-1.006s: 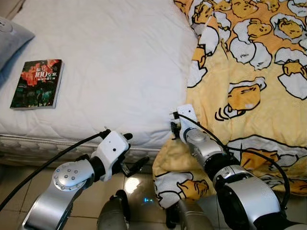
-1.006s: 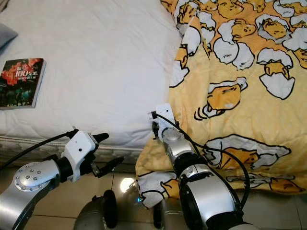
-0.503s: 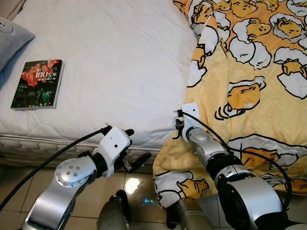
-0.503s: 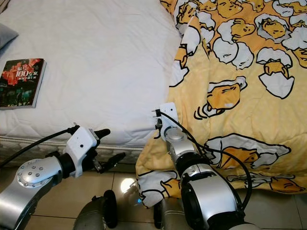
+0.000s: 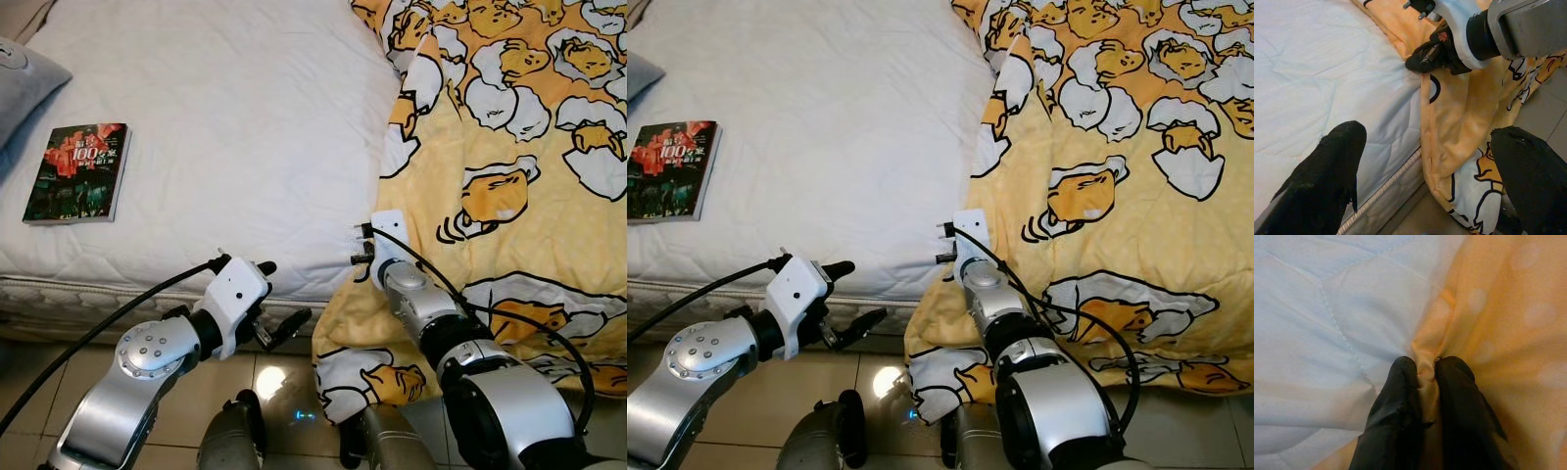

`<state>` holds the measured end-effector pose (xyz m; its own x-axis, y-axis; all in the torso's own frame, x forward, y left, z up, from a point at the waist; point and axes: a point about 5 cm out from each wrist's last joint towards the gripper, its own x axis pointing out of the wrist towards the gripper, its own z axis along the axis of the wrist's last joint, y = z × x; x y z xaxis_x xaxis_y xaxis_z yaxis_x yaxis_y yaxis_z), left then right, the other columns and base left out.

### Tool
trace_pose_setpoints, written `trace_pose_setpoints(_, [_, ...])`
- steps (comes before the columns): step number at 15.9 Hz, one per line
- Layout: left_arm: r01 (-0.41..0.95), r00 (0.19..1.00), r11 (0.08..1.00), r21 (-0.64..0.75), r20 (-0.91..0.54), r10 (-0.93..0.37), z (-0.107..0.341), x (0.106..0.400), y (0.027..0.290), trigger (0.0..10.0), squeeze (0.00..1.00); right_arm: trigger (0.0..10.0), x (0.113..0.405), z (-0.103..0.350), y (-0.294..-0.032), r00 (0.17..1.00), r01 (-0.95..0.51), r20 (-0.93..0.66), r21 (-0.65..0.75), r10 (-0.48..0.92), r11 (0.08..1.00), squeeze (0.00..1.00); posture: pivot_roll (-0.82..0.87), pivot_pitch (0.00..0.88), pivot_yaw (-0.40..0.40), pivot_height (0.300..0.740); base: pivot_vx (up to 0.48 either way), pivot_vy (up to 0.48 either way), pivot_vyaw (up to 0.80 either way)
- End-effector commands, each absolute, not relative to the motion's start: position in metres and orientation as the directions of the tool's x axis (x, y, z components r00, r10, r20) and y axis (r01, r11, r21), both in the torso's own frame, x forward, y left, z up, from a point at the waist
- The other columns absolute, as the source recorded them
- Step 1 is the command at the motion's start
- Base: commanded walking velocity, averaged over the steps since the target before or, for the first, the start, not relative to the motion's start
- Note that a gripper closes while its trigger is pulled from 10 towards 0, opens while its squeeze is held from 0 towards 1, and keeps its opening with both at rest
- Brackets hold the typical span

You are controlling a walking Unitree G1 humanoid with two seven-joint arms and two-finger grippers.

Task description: Clean up the room

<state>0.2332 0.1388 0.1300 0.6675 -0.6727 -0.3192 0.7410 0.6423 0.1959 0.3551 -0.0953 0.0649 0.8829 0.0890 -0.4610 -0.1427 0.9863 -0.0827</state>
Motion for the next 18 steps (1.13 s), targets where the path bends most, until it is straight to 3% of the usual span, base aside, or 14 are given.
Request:
trace_pose_setpoints(1, [0.749,0.658,0.635,0.186,-0.32,-0.682,0.128,0.232,0.137,10.0,0.0,0.0,0.35,0.059,-0.098,0.876,-0.131,-0.474,-0.058,0.088,0.99,0.0,-0.06,0.233,-0.015,0.74,0.0,0.0,0.0])
trace_pose_setpoints(8, [0.776,0.627,0.603,0.185,-0.335,-0.704,0.125,0.234,0.134,10.0,0.0,0.0,0.339,0.047,-0.112,0.86,-0.153,-0.495,-0.01,0.128,0.988,0.0,-0.08,0.229,-0.004,0.74,0.0,0.0,0.0])
trace_pose_setpoints(10, [0.768,0.636,0.611,0.192,-0.337,-0.694,0.124,0.237,0.136,10.0,0.0,0.0,0.336,0.049,-0.108,0.85,-0.228,-0.466,0.097,0.247,0.969,0.0,-0.09,0.225,-0.001,0.74,0.0,0.0,0.0])
trace_pose_setpoints(12, [0.765,0.64,0.613,0.196,-0.339,-0.69,0.123,0.238,0.138,10.0,0.0,0.0,0.323,0.057,-0.094,0.747,-0.482,-0.392,0.238,0.538,0.843,0.0,-0.09,0.217,0.002,0.74,0.0,0.0,0.0])
trace_pose_setpoints(13, [0.765,0.64,0.613,0.196,-0.339,-0.69,0.123,0.238,0.138,10.0,0.0,0.0,0.319,0.058,-0.093,0.723,-0.514,-0.383,0.258,0.575,0.818,0.0,-0.09,0.217,0.002,0.74,0.0,0.0,0.0])
trace_pose_setpoints(14, [0.766,0.639,0.612,0.197,-0.339,-0.69,0.123,0.239,0.139,10.0,0.0,0.0,0.308,0.059,-0.088,0.636,-0.614,-0.372,0.285,0.675,0.736,0.0,-0.09,0.211,0.001,0.74,0.0,0.0,0.0])
trace_pose_setpoints(18, [0.766,0.64,0.612,0.2,-0.335,-0.692,0.123,0.239,0.139,10.0,0.0,0.0,0.282,0.062,-0.079,0.444,-0.759,-0.346,0.345,0.827,0.552,0.0,-0.09,0.204,-0.003,0.74,0.0,0.0,0.0])
